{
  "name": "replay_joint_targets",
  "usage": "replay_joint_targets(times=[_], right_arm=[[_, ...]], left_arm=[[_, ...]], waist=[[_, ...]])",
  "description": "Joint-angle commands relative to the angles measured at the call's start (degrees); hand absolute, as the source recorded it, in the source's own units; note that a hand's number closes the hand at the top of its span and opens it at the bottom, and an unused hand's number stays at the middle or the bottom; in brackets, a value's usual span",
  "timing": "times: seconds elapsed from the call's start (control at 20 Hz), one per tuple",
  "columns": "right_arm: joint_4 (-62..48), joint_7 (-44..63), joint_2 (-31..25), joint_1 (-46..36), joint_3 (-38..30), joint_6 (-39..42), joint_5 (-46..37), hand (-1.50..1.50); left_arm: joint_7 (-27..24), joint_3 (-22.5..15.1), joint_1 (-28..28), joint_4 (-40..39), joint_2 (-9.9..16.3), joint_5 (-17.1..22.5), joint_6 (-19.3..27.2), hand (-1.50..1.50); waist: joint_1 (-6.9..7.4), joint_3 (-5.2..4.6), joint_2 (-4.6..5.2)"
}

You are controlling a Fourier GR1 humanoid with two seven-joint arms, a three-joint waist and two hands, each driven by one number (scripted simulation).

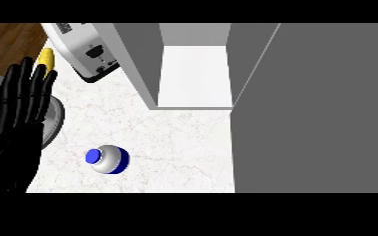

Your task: Pick up the bottled water, place it into the cabinet and close the cabinet

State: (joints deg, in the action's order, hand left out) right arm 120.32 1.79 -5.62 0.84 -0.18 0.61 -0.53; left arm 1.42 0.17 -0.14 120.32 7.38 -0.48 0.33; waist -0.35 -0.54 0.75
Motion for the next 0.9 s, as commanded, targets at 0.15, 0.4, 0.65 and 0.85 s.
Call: replay_joint_targets(times=[0.15, 0.4, 0.65, 0.85], right_arm=[[3.4, -2.0, 1.4, 2.7, 1.0, 0.6, 1.3, -1.5], [5.7, 8.6, 2.5, 8.1, 5.3, 3.0, 8.0, -1.5], [16.6, 10.6, 1.3, 19.2, 6.6, 5.1, 10.5, -1.5], [20.8, 11.4, 1.2, 22.4, 6.6, 5.7, 12.1, -1.5]], left_arm=[[-5.3, -0.6, 1.1, -0.6, 5.7, 17.7, -18.0, -1.5], [1.4, -3.0, 9.1, -3.8, 11.3, 30.6, -29.5, -1.5], [4.4, 4.5, 14.8, -0.2, 19.0, 42.0, -35.7, -1.5], [3.2, 10.5, 19.2, -1.8, 22.0, 47.3, -41.7, -1.5]], waist=[[0.04, 0.42, -0.98], [0.48, 0.36, -0.99], [0.2, 0.55, -1.07], [0.38, 0.55, -0.94]])
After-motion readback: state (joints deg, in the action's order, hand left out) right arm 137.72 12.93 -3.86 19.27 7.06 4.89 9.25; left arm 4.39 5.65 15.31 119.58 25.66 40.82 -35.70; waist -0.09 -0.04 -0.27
